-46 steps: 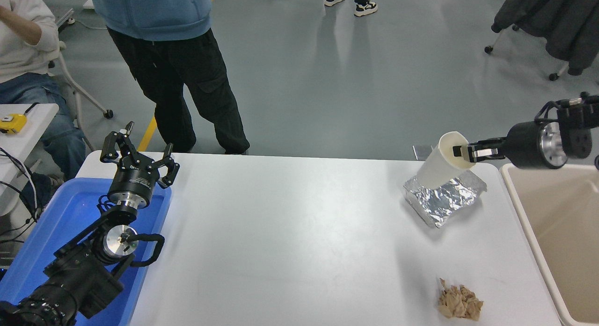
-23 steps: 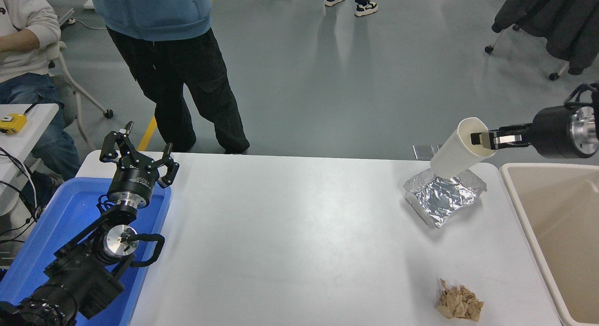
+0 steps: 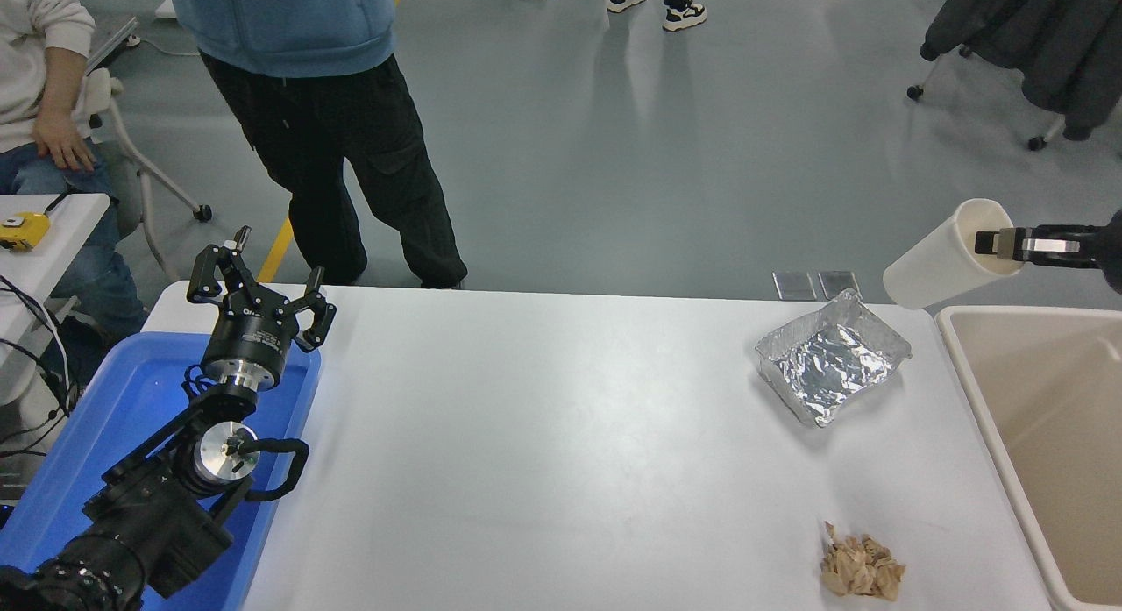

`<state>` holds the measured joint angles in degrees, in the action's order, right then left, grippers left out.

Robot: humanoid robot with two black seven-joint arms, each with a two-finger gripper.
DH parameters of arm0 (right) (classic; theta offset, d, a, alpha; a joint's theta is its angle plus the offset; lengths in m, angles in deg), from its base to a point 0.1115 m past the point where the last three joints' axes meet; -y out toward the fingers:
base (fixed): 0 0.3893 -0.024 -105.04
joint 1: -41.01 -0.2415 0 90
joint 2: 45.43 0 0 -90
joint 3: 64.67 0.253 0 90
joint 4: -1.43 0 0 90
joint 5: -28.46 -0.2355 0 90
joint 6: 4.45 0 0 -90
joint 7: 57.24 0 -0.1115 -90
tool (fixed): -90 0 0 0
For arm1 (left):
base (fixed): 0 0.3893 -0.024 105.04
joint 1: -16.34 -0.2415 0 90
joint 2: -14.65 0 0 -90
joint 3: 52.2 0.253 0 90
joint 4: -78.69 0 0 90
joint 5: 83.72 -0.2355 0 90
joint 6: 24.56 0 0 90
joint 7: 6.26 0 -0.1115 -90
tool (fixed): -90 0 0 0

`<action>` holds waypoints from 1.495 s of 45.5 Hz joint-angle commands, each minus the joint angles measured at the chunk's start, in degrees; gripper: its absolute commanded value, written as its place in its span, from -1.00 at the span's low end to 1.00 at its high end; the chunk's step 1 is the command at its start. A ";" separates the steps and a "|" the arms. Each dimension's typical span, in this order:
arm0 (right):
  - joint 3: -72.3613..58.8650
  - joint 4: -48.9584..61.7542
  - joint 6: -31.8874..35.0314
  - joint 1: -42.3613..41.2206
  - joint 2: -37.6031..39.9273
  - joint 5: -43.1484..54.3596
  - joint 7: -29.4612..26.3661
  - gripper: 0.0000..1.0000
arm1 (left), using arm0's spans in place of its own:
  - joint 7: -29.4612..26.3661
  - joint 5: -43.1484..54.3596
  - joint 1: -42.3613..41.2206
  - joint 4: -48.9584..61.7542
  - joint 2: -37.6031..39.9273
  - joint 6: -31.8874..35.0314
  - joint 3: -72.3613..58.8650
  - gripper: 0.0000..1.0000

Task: Dispose of the paper cup in the dustbin

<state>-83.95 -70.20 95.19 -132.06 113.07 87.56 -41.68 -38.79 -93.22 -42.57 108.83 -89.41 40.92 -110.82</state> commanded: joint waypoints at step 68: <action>26.04 67.15 -14.12 53.28 -40.72 -54.96 4.04 -1.00 | 0.01 0.01 0.02 0.00 0.00 0.00 0.00 1.00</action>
<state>-58.47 -5.01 82.48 -80.82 75.96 39.83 -36.49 -38.79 -93.21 -42.54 108.83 -89.41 40.92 -110.82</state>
